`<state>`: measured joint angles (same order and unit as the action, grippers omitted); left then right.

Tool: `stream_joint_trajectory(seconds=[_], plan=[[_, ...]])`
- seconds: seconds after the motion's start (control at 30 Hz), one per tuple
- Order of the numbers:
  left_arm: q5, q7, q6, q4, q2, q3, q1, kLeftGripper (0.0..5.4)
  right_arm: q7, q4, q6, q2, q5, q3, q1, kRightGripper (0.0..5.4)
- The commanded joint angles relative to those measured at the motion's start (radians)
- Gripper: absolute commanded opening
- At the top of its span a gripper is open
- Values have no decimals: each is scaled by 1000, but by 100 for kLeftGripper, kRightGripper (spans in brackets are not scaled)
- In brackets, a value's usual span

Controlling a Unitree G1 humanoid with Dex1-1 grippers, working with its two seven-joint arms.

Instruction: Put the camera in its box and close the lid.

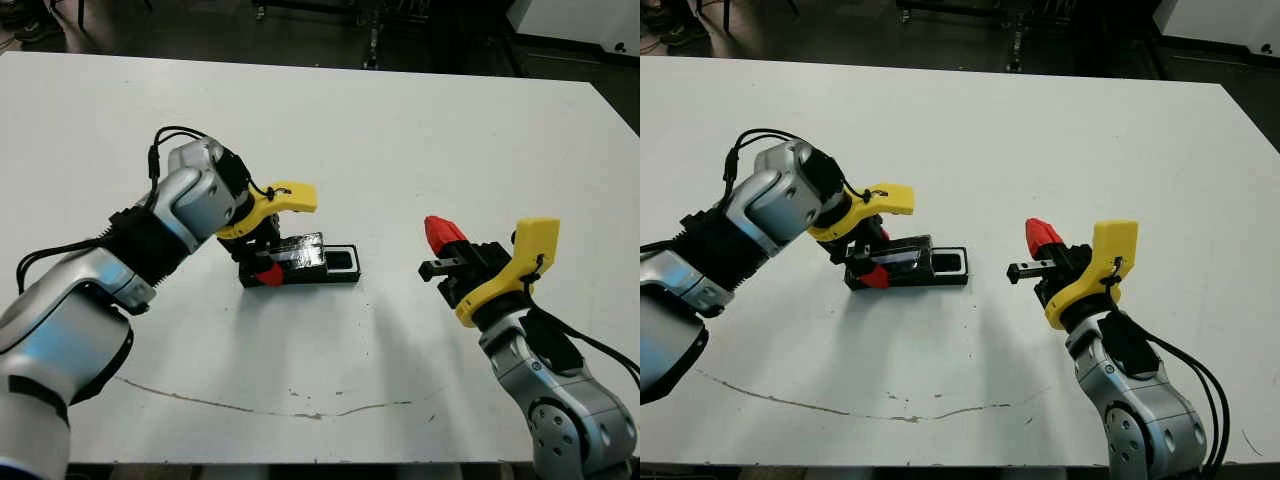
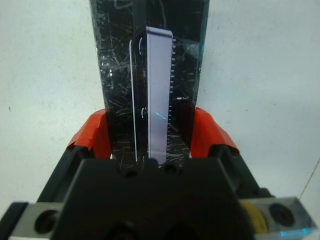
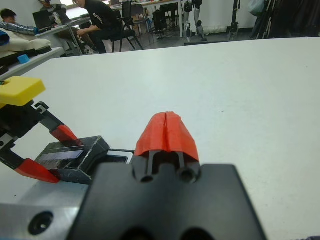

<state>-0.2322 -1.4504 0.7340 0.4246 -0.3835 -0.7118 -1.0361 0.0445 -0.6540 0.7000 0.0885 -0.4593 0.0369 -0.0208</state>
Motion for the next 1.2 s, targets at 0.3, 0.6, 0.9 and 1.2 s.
stream_joint_trajectory(seconds=[0.3,0.6,0.9,1.2], plan=[[26,25,145,-5,88,-35,23,317,-9,-9,25,8,-3,14,9,0],[54,31,115,-22,85,-18,37,317,-9,-8,19,8,5,10,10,0],[52,44,63,-6,100,-5,40,317,-11,-14,32,8,-4,20,11,0],[48,50,-31,24,129,12,16,317,4,-7,33,18,-8,35,3,0]])
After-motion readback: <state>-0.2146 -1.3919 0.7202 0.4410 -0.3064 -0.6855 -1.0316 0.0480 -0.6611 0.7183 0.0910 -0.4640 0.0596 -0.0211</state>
